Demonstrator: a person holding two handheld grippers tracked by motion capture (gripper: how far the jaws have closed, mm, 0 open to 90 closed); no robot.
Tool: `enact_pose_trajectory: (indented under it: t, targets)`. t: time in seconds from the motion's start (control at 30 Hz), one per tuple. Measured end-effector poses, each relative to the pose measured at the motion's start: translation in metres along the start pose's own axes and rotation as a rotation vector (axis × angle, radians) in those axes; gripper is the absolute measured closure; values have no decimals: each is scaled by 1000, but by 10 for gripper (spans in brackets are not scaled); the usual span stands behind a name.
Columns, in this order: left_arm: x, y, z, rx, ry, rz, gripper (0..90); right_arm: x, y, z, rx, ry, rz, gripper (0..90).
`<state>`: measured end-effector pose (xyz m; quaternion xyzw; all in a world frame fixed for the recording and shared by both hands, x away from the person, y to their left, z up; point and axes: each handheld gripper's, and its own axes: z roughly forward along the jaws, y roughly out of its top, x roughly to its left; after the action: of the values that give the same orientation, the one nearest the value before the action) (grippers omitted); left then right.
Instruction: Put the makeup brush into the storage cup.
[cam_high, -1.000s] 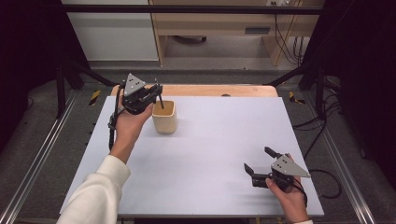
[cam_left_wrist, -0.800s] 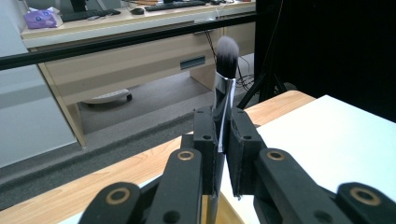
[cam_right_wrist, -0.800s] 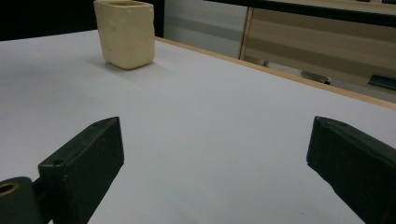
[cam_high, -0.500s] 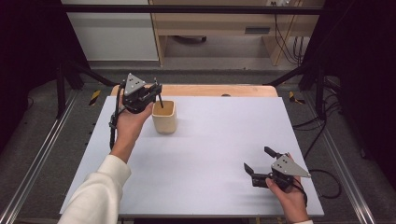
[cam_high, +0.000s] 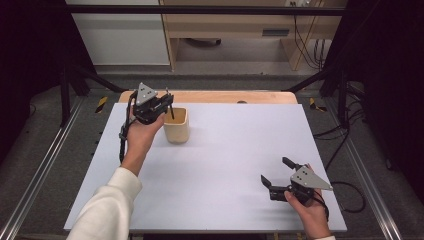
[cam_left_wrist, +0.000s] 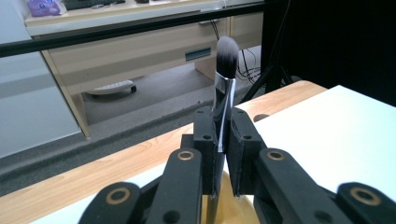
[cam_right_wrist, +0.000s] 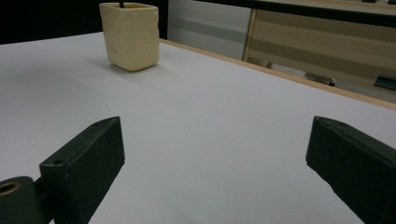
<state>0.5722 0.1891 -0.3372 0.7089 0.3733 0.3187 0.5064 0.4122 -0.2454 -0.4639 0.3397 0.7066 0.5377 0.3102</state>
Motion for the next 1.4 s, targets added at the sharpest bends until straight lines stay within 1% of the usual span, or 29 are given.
enact_pose_trajectory:
  t: [0.23,0.5,0.9,0.93,0.97,1.0,1.03,1.07,1.1,1.13,1.2,1.23,1.27,1.33,1.4]
  targets:
    - [1,-4,1,3,0,-3,831,0,1,0,-3,-1,1,45]
    - [1,-16,3,23,-1,-14,831,2,1,1,1,4,4,47]
    - [0,-21,5,34,-4,-21,828,2,1,1,0,3,8,44]
    - [0,-22,5,32,-2,-26,811,2,1,1,0,4,8,44]
    - [0,-22,5,26,-4,-34,728,2,1,1,1,2,8,44]
    - [0,-22,5,26,-4,-34,694,2,1,1,1,2,8,44]
    - [0,-22,4,17,6,-25,658,2,1,1,-1,2,10,44]
    - [0,-21,2,3,10,-29,620,2,2,1,-1,2,11,43]
    - [0,-20,0,-9,13,-32,612,2,1,1,0,3,11,43]
    - [1,-18,-4,-34,17,-39,607,2,1,1,0,3,7,43]
    - [1,-17,-6,-40,16,-38,591,2,1,2,1,4,7,43]
    - [1,-16,-7,-44,17,-33,568,2,1,2,1,5,6,42]
    - [2,-15,-9,-47,22,-31,568,2,1,2,1,5,6,42]
    - [2,-14,-12,-60,29,-37,531,3,1,2,3,5,4,43]
    - [3,-13,-14,-66,30,-33,528,2,1,2,4,4,4,44]
